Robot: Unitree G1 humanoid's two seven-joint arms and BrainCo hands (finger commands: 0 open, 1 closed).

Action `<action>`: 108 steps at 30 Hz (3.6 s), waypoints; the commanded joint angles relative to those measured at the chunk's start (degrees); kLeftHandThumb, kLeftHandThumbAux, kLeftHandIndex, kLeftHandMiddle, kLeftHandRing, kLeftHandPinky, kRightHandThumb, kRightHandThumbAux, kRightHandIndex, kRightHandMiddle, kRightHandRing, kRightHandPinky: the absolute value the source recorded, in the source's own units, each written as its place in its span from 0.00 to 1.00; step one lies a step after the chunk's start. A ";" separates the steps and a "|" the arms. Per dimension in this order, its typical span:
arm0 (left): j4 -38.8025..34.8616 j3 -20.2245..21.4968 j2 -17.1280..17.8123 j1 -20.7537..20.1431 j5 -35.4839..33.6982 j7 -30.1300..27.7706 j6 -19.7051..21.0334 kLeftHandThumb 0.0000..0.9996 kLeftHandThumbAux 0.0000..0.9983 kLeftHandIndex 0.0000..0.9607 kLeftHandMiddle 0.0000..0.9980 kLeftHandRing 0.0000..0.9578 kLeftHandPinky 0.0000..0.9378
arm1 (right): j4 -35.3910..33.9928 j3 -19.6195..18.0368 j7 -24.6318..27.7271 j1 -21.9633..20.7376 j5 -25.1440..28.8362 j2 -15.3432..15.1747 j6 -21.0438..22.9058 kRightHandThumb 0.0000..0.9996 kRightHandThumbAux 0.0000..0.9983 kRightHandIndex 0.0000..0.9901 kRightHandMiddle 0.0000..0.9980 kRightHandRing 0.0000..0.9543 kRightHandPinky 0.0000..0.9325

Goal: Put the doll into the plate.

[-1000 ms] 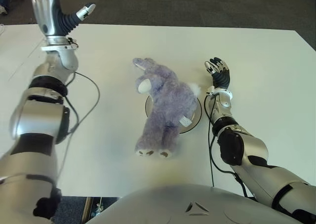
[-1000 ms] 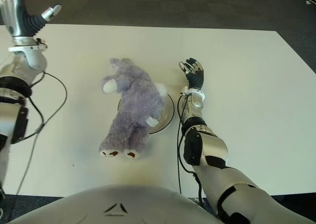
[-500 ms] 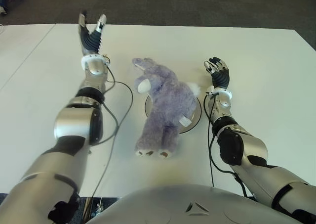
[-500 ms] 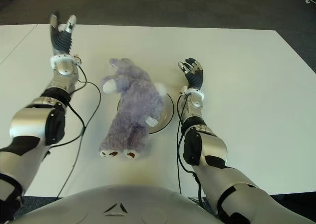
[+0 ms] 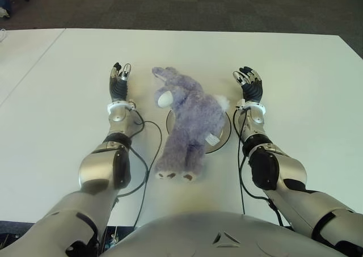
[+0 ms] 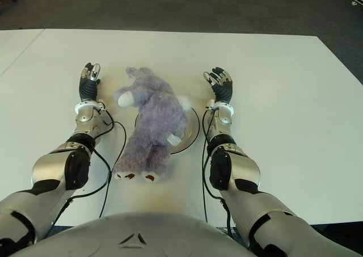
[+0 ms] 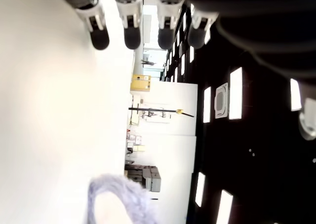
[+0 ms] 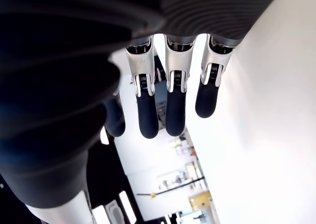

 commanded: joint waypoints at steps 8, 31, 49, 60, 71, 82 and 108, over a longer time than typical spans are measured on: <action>1.57 -0.39 -5.35 7.57 0.54 -0.15 -7.04 0.00 0.42 0.00 0.00 0.00 0.01 | 6.09 -1.02 -0.81 8.57 1.35 2.05 6.89 0.07 0.85 0.27 0.27 0.26 0.25; 3.07 0.35 -7.77 11.65 0.50 -1.38 -4.81 0.00 0.41 0.00 0.00 0.00 0.04 | 6.14 -0.90 -0.72 8.41 1.45 1.48 7.15 0.08 0.85 0.29 0.29 0.28 0.25; 3.76 -5.87 -4.74 9.41 8.07 3.23 8.59 0.00 0.51 0.09 0.14 0.14 0.18 | 6.10 -1.08 -0.80 8.10 1.57 1.60 7.26 0.08 0.86 0.29 0.30 0.28 0.27; 3.23 -8.04 -4.05 8.91 9.74 4.36 11.02 0.00 0.71 0.15 0.15 0.16 0.20 | 6.08 -0.37 -1.42 8.28 0.92 1.71 7.01 0.03 0.86 0.28 0.28 0.27 0.24; 3.16 -8.82 -3.63 9.00 9.76 4.35 11.43 0.06 0.82 0.16 0.13 0.14 0.19 | 6.08 0.35 -1.97 8.33 0.35 1.76 7.01 0.02 0.85 0.28 0.28 0.26 0.24; 3.13 -9.04 -3.42 9.06 9.89 4.36 11.52 0.07 0.84 0.16 0.13 0.14 0.20 | 6.06 0.05 -1.43 8.37 0.77 1.92 6.92 0.02 0.85 0.28 0.28 0.26 0.23; 3.28 -10.28 -2.48 9.04 9.63 4.38 13.16 0.01 0.87 0.13 0.12 0.13 0.19 | 6.01 0.51 -1.81 8.47 0.35 2.25 6.76 0.02 0.84 0.26 0.27 0.25 0.24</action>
